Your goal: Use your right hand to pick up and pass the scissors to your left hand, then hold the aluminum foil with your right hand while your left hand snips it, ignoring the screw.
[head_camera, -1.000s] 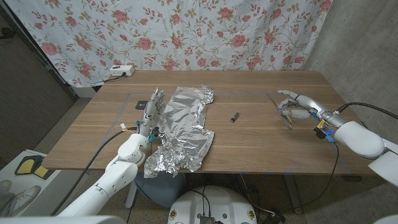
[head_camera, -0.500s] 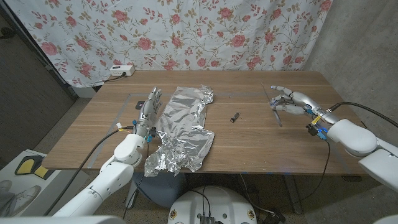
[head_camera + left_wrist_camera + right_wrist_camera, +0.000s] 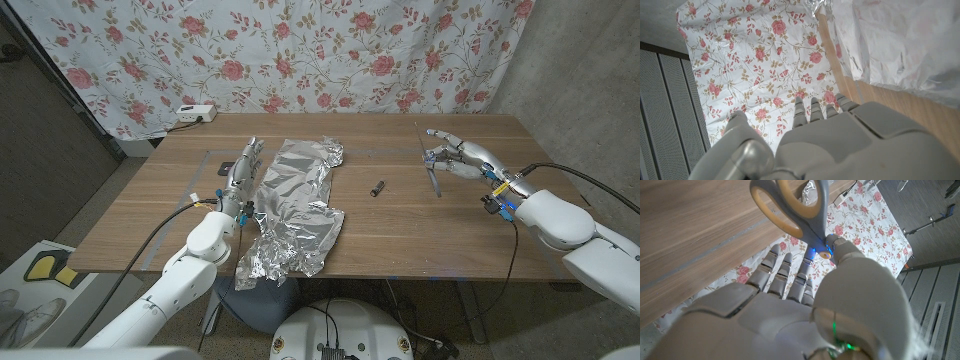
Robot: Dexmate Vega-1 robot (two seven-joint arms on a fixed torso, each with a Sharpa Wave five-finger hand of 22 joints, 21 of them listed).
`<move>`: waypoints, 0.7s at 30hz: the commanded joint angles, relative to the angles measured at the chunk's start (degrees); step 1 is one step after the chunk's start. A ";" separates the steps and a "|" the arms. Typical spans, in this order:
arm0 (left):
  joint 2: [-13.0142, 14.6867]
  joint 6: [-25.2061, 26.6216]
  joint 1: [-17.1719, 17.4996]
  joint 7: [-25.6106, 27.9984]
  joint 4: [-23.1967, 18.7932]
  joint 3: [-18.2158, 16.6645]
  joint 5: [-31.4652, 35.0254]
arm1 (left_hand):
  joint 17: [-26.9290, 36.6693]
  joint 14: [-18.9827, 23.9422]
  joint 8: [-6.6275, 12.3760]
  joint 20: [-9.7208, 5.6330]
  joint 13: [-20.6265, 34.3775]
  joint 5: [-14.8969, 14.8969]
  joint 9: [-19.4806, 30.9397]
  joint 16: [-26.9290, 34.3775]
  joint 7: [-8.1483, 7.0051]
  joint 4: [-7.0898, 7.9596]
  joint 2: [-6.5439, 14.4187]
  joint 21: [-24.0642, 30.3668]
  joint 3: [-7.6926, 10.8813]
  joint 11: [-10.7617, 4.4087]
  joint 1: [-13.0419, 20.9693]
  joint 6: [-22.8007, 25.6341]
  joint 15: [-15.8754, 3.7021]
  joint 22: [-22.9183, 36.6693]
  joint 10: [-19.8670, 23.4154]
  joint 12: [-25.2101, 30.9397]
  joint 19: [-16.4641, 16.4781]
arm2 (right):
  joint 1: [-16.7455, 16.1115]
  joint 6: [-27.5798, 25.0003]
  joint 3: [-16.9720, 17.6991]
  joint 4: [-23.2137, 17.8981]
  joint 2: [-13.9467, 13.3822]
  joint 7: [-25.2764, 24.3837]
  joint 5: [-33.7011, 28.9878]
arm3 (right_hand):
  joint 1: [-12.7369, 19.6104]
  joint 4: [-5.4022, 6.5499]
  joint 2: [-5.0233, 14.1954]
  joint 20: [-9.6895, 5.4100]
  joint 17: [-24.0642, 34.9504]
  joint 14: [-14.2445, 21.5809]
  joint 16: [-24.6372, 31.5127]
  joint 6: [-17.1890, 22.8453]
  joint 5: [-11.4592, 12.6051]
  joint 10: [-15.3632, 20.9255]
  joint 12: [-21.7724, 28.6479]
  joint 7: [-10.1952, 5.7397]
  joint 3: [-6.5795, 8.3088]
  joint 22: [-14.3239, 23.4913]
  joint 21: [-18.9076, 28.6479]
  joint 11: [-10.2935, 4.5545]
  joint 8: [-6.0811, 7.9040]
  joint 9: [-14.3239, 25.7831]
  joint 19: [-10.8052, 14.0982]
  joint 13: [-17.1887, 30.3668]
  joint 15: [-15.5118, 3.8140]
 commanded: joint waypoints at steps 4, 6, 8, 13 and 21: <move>-0.96 0.24 -2.14 -1.85 1.62 2.17 0.80 | 0.16 -0.89 0.23 0.05 0.19 0.26 0.04 0.21 -0.18 -0.31 0.13 -0.04 0.21 -0.06 0.05 0.58 -0.17 0.21 0.42 0.23 -0.51 | 1.64 2.81 -1.86 -0.20 0.68 -1.73 1.92 | -0.16 0.34 0.09 -0.10 0.10 -0.05 -0.12 0.30 0.53 1.55 0.36 0.22 1.05 0.06 0.11 -2.12 0.09 0.13 -0.23 3.65 -9.44; -1.00 -0.04 -1.94 -1.87 1.39 2.33 0.96 | 0.16 -0.92 0.23 0.02 0.19 0.25 0.04 0.24 -0.14 -0.35 0.17 -0.01 0.23 0.00 0.10 0.66 -0.05 0.20 0.33 0.20 -0.52 | 1.98 3.61 -2.35 -0.05 1.22 -2.44 1.43 | -0.22 0.34 0.07 -0.13 0.10 -0.05 -0.13 0.33 0.58 1.57 0.39 0.19 1.13 0.06 0.11 -2.09 0.10 0.13 -0.26 3.63 -9.44; -0.93 -0.39 -1.65 -2.04 1.05 2.40 1.00 | 0.15 -0.97 0.22 0.08 0.19 0.25 0.04 0.25 -0.14 -0.38 0.19 -0.02 0.25 0.03 0.12 0.71 -0.01 0.20 0.28 0.18 -0.59 | 2.45 4.05 -2.87 0.03 1.64 -2.77 1.51 | -0.26 0.34 0.06 -0.08 0.09 -0.07 -0.14 0.33 0.62 1.50 0.36 0.14 1.18 0.06 0.11 -2.19 0.10 0.13 -0.29 3.57 -9.44; -0.16 -0.30 -0.57 -0.63 -0.67 2.32 2.73 | 0.14 0.23 0.10 0.21 0.19 0.19 0.04 0.81 -0.27 -0.57 0.37 0.04 0.39 -0.21 0.36 0.75 -0.03 0.19 0.47 0.27 -0.84 | 4.45 4.56 -5.03 0.79 2.81 -2.94 2.55 | -0.41 0.33 -0.02 0.20 0.07 -0.22 -0.19 0.33 0.74 1.18 0.32 0.11 1.34 0.07 0.05 -1.95 0.10 0.13 -0.50 3.55 -9.38; 1.05 -0.96 1.88 0.37 -3.65 1.53 3.73 | 0.12 1.24 0.14 0.05 0.21 0.08 0.05 1.09 -0.52 -0.90 0.52 0.23 0.56 -0.33 0.71 1.32 -0.21 0.18 1.95 0.84 -0.85 | 6.96 4.68 -7.78 1.81 3.49 -3.63 2.84 | -0.71 0.38 -0.04 0.34 0.07 -0.46 -0.24 0.42 1.03 0.94 0.32 0.11 1.65 0.08 0.10 -2.09 0.12 0.13 -0.54 3.46 -9.31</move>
